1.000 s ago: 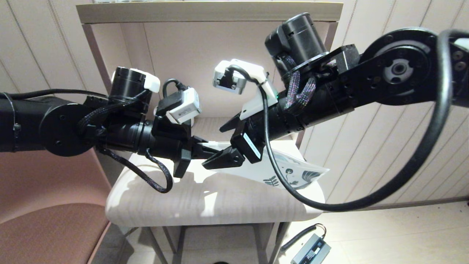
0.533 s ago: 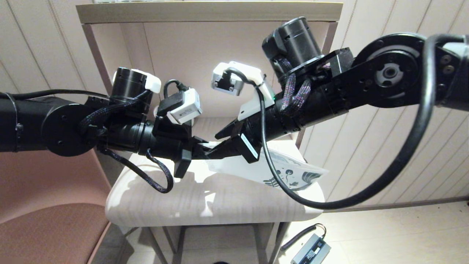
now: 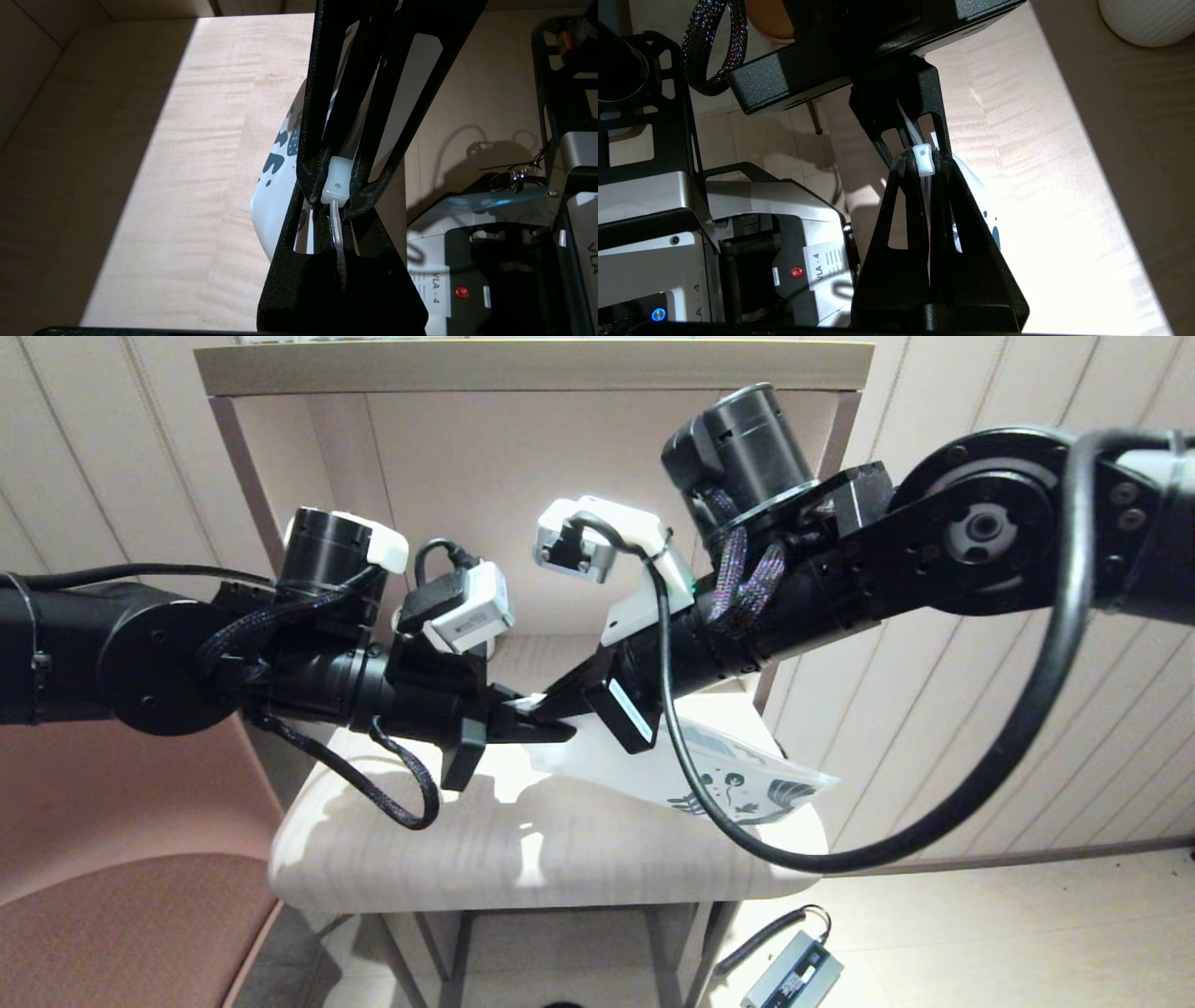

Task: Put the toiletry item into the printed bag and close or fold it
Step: Close the strorage bag and place it on the desk

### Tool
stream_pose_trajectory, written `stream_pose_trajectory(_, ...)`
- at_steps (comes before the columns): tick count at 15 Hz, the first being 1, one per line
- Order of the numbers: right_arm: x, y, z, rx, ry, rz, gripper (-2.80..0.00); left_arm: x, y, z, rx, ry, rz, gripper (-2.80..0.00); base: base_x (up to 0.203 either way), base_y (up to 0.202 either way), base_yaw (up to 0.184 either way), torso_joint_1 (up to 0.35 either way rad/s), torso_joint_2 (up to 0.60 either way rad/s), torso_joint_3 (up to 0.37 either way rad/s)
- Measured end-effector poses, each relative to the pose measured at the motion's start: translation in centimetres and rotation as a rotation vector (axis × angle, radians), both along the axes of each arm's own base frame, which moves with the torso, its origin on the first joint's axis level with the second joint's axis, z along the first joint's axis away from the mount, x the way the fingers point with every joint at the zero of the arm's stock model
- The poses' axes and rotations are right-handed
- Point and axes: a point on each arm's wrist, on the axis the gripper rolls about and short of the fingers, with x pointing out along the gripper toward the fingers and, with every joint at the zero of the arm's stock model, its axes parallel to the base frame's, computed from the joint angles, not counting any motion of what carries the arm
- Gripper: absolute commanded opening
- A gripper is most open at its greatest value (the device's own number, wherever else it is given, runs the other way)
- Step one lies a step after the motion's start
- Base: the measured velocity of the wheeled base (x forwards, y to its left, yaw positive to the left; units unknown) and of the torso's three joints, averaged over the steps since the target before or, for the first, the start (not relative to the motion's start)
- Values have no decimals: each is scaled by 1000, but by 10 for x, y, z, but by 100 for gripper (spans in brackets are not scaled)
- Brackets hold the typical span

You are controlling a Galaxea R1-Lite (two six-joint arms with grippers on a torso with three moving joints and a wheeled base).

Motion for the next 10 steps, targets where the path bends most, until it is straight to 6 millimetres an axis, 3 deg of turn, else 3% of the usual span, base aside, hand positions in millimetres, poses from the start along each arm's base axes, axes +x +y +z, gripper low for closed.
stream_pose_trajectory(10,1,-18,-2,-16,18,-38,-280,-4,2,-3,7,10,0,-280,0,0,0,0,0,0)
